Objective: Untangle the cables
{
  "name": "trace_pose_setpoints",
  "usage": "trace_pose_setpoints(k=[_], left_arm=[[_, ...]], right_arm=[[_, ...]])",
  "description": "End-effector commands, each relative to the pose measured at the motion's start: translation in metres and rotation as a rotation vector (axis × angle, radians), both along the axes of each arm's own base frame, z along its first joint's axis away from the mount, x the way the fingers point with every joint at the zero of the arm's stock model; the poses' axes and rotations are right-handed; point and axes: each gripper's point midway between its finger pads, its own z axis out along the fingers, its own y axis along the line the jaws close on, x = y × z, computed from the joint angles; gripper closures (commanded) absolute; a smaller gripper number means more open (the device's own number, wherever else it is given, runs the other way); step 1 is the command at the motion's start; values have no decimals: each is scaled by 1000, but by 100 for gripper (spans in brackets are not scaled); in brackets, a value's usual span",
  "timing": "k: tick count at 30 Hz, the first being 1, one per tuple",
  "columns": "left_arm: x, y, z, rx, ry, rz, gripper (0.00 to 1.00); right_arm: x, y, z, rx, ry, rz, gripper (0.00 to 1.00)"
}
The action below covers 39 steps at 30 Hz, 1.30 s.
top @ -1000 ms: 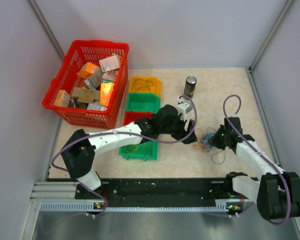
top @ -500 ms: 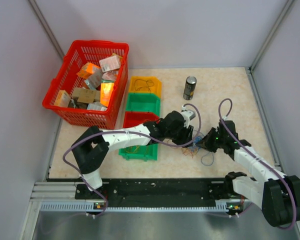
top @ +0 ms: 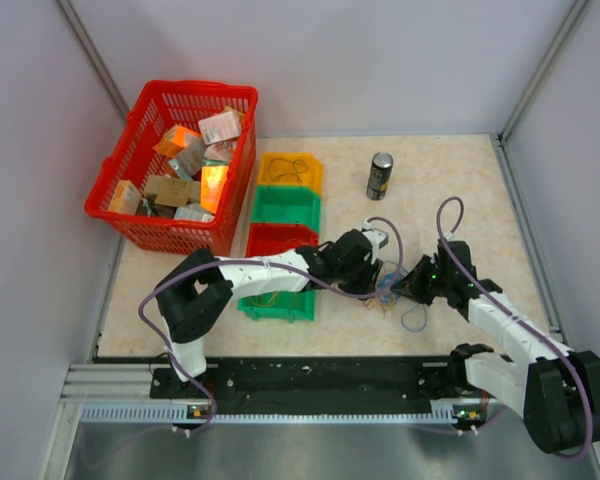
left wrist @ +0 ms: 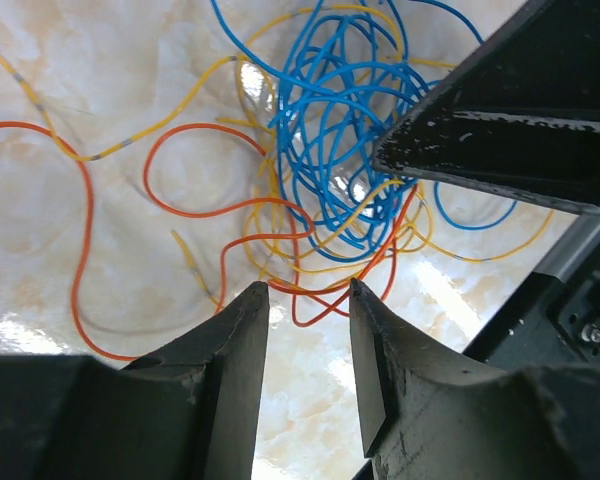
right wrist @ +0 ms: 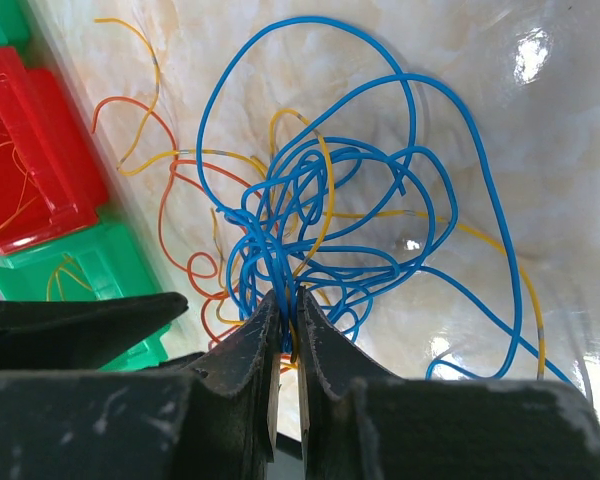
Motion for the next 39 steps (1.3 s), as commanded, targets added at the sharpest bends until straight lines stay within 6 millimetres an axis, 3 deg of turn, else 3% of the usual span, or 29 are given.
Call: trace_pose_setpoints(k=[1, 5, 10, 13, 19, 24, 27, 35, 39], left_arm=[[18, -1, 19, -3, -81, 39, 57], [26, 1, 14, 20, -103, 12, 50], [31, -4, 27, -95, -122, -85, 35], [34, -8, 25, -127, -82, -137, 34], [33, -15, 16, -125, -62, -205, 51], [28, -19, 6, -126, -66, -279, 42], [30, -21, 1, -114, -67, -286, 42], [28, -18, 1, -110, -61, -275, 68], [26, -13, 7, -113, -74, -274, 73]], right_arm=[[8, 5, 9, 6, -54, 31, 91], [7, 5, 9, 5, -52, 39, 91], [5, 5, 9, 3, -57, 49, 91], [5, 5, 9, 3, -57, 52, 91], [5, 6, 10, 2, -58, 67, 91], [5, 6, 7, -1, -49, 69, 91], [5, 7, 7, 0, -47, 78, 91], [5, 7, 6, -4, -47, 78, 91], [7, 6, 5, -12, -45, 78, 91]])
